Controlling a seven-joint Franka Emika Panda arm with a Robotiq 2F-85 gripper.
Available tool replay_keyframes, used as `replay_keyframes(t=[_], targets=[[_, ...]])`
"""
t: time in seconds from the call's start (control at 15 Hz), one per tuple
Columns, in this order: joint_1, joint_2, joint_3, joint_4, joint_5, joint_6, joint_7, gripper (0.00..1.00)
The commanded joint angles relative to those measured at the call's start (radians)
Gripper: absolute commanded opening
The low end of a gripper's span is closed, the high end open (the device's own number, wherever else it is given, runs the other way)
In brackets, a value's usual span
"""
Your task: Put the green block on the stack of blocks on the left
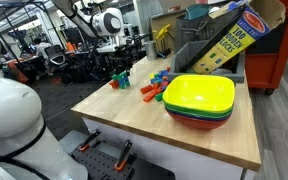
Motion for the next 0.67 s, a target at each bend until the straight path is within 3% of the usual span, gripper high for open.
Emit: replay_keyframes(t=[0.0,0.6], targets=[[0.001,-0.018,-0.011,-0.023,-0.02,0.014,0.029,1.0],[0.0,-0.021,-0.017,-0.032,-0.019,0.014,0.024,1.0]])
